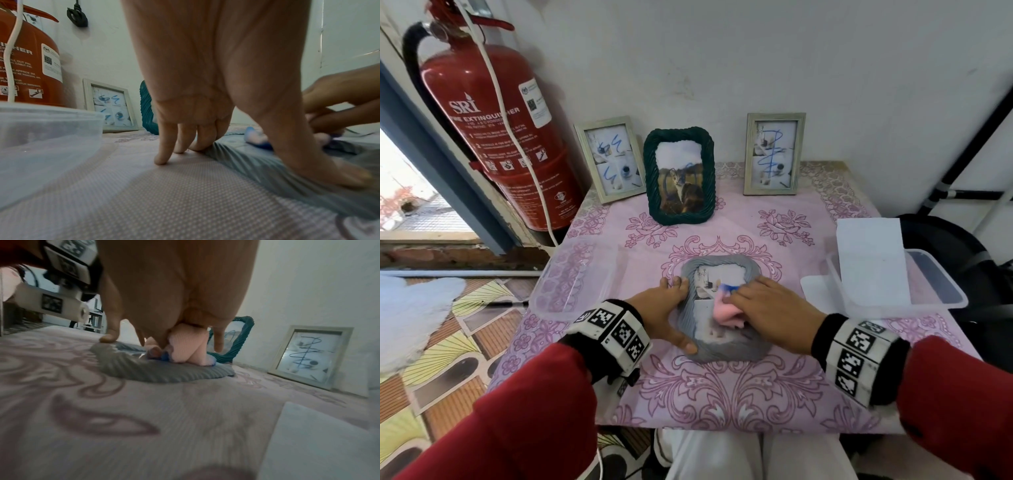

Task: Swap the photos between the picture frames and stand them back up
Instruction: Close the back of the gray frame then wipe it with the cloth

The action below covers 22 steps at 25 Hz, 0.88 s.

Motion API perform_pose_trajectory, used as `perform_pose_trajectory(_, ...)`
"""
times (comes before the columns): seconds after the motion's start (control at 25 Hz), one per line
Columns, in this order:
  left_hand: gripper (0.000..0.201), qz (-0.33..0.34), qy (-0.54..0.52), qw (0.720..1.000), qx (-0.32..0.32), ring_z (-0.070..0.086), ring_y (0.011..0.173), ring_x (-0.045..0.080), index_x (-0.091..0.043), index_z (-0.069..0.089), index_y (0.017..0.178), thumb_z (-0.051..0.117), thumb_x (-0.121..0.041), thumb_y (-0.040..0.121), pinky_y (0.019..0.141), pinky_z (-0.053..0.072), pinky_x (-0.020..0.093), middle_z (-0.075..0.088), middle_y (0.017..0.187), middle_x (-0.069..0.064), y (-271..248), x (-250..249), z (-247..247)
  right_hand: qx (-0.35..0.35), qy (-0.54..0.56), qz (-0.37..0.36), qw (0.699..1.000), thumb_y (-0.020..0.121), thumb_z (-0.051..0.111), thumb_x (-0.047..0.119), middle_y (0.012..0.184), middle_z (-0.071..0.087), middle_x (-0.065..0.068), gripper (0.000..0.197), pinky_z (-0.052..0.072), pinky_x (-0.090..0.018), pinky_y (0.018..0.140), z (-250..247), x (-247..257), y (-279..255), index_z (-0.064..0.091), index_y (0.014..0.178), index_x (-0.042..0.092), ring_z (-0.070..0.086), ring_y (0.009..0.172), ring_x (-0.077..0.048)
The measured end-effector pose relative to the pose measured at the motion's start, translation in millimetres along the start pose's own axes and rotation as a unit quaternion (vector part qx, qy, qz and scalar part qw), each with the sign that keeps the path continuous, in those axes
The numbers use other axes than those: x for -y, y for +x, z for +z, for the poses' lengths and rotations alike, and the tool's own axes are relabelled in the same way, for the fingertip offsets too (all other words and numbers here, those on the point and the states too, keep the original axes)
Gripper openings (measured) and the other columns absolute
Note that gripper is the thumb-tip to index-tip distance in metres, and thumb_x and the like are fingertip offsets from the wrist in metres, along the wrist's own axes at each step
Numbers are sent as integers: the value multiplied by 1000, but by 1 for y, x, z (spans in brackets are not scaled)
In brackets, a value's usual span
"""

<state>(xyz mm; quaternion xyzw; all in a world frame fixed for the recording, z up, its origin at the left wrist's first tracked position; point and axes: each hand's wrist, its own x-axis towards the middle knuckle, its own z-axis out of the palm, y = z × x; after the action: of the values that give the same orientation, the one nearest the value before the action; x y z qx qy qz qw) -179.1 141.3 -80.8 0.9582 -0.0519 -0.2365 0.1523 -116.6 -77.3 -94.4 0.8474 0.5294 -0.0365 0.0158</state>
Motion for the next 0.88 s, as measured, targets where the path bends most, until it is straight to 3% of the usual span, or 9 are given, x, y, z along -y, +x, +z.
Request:
perform_pose_trajectory(0.2, 116, -9, -12, 1000, 6, 2, 146, 27, -9, 3, 149, 76, -49, 68, 117, 11, 29, -1, 158, 13, 1, 2, 3, -5, 3, 29, 1000, 96, 38, 20, 124, 53, 0, 34, 28, -31, 100, -6, -19, 32, 44, 129, 21, 44, 115, -20)
perform_pose_trajectory(0.44, 120, -21, 6, 1000, 14, 1, 146, 29, -7, 3, 148, 78, -49, 65, 117, 14, 33, 2, 157, 17, 4, 0, 1, 17, 10, 39, 999, 89, 45, 12, 127, 51, -5, 36, 28, -33, 97, -5, -14, 51, 46, 126, 13, 44, 114, -23)
perform_pose_trajectory(0.64, 116, -16, 11, 1000, 7, 20, 141, 26, -6, 8, 147, 80, -44, 65, 113, 18, 27, 15, 154, 15, 1, -7, -3, -2, 99, -31, 995, 79, 53, 12, 104, 58, -3, 20, 37, -35, 89, -5, 20, 27, 57, 99, 12, 49, 97, -21)
perform_pose_trajectory(0.76, 117, -27, 30, 999, 8, 21, 141, 28, -2, 8, 147, 80, -46, 66, 116, 22, 31, 14, 154, 17, 1, -9, -4, -11, 114, -29, 993, 86, 50, 17, 109, 57, -1, 25, 35, -33, 91, 2, 39, 6, 56, 110, 15, 47, 100, -19)
perform_pose_trajectory(0.88, 117, -32, 21, 999, 19, 8, 145, 31, -3, 4, 148, 78, -46, 68, 118, 14, 32, 5, 156, 18, -1, -8, -4, -9, 86, -21, 996, 89, 43, 19, 119, 54, 1, 33, 29, -28, 102, 4, 37, -19, 50, 121, 18, 46, 109, -17)
